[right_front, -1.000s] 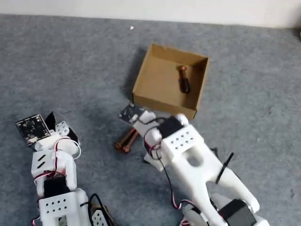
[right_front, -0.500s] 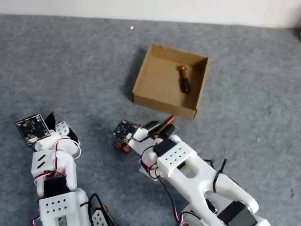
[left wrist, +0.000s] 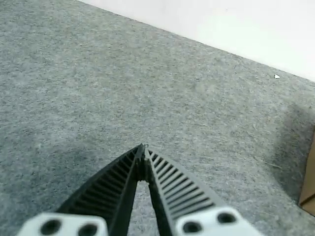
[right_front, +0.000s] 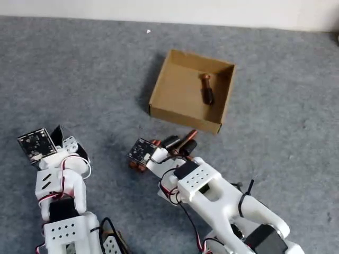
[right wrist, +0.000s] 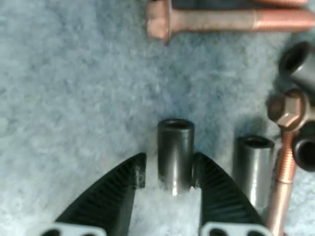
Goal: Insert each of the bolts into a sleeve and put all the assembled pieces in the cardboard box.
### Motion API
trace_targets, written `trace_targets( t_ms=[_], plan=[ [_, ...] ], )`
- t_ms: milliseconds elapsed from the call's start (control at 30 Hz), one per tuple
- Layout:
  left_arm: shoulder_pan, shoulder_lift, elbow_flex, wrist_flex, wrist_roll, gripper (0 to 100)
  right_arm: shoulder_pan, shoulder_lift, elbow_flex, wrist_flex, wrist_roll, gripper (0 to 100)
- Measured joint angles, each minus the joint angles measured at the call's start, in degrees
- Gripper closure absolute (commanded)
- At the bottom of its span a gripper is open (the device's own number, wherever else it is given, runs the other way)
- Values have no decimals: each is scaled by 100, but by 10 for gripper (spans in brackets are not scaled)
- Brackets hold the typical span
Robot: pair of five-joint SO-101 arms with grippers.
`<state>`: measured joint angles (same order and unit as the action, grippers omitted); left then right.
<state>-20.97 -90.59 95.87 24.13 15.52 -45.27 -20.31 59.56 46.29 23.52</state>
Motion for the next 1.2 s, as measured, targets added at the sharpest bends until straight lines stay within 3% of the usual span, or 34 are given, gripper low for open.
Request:
trace_targets(
  t_ms=[200, 433, 600, 867, 967, 1200],
  plan=[
    [0, 0, 0, 0, 0, 989, 35, 545, -255, -44, 0, 992],
    [0, 0, 0, 0, 0, 989, 35, 545, -343, 44, 0, 994],
    [0, 0, 0, 0, 0, 989, 70, -466, -316, 985, -466, 994],
    [0, 0, 0, 0, 0, 986, 958, -2576, -316, 1925, -721, 994],
    [44, 0, 0, 0, -53, 930, 1354, -2927, -308, 2110, -914, 994],
    [703, 0, -44, 431, -1002, 892, 2505, -3393, 88, 1547, -1934, 994]
  ],
)
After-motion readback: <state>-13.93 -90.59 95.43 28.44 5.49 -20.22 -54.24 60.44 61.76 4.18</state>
